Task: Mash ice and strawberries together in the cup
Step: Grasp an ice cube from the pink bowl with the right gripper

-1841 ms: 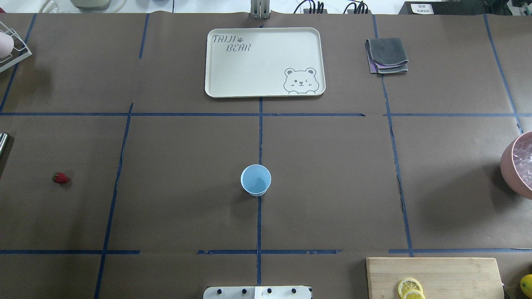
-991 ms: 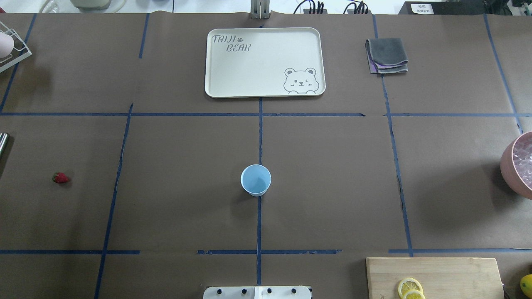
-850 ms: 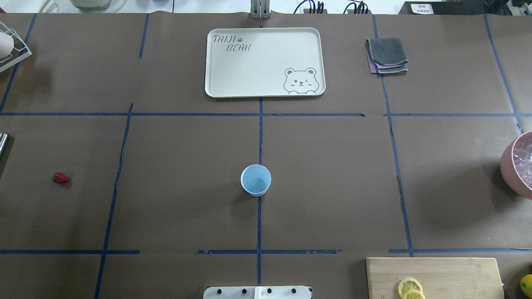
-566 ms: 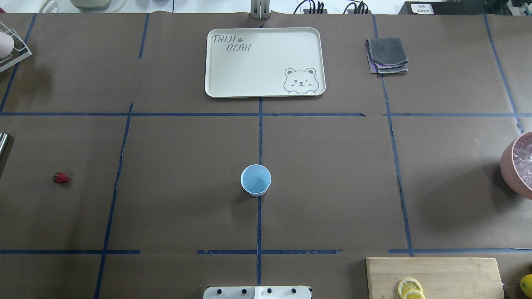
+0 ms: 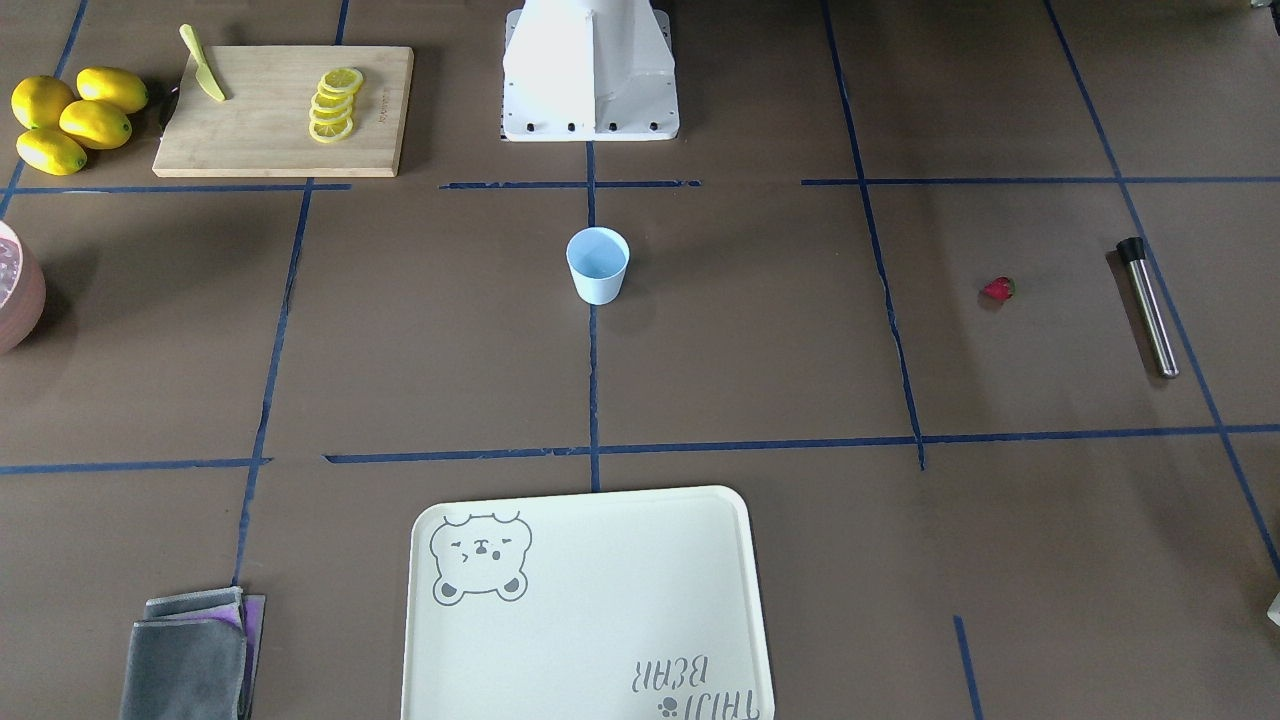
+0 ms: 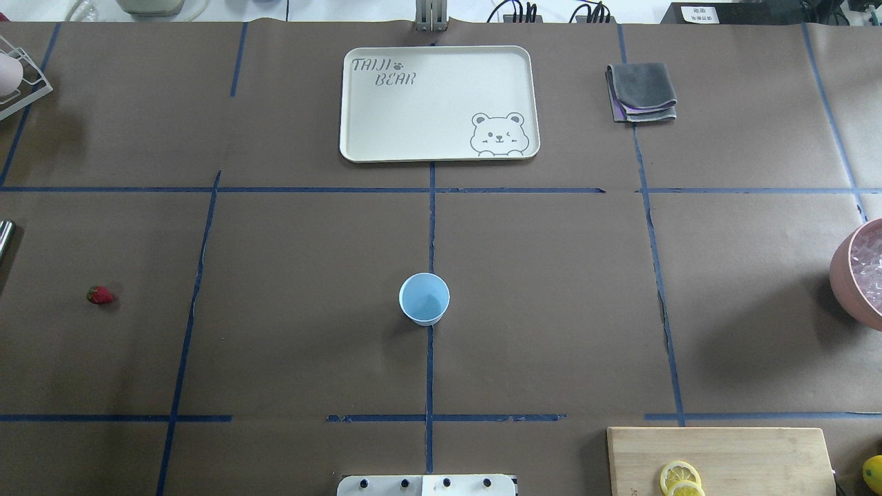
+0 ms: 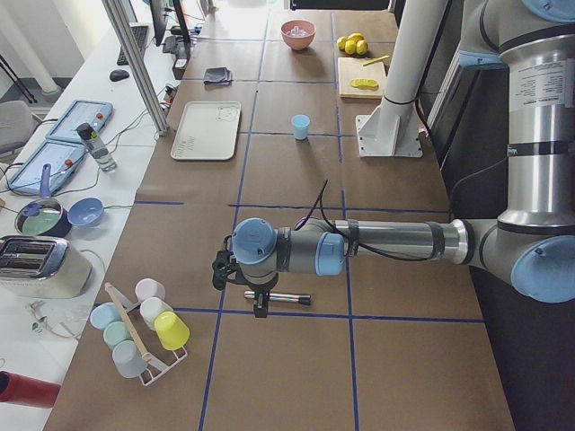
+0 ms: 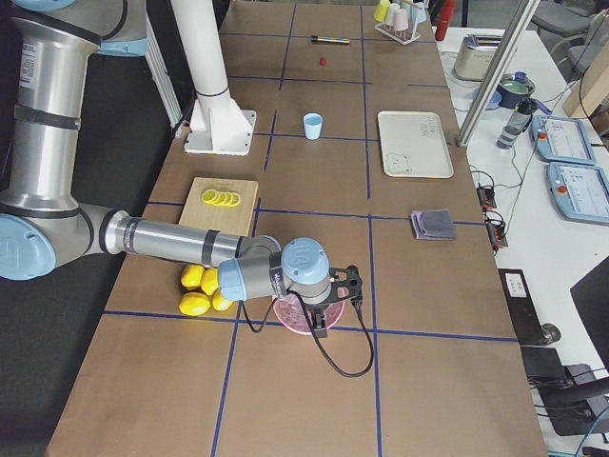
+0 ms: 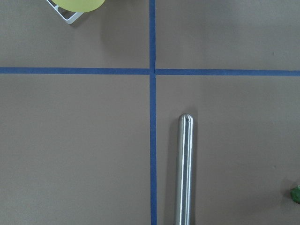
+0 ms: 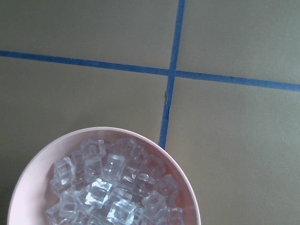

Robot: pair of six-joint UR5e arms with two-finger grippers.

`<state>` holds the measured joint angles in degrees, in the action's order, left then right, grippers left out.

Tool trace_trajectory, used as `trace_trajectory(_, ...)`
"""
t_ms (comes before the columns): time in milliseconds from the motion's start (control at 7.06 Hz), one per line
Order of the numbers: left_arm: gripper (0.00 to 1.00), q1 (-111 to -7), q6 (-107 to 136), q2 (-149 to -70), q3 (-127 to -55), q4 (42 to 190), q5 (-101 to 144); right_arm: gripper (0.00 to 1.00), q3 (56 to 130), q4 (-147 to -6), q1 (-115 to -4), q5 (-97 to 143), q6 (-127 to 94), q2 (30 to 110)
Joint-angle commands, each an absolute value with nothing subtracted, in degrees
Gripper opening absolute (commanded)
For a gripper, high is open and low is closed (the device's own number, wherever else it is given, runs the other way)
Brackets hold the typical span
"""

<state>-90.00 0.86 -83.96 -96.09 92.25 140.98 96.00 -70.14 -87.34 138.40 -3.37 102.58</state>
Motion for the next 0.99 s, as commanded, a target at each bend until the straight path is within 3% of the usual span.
trace_trajectory(0,1.0,-90.0,0.79,-83.67,-96.15,92.29,140.98,0.99,102.27,-69.79,-78.18,137.38,-17.66,104.93)
trace_trajectory(850,1.0,-90.0,0.79,-83.67,-96.15,92.37,140.98,0.86,102.84,-69.96,-70.67,132.28,-19.86,106.79)
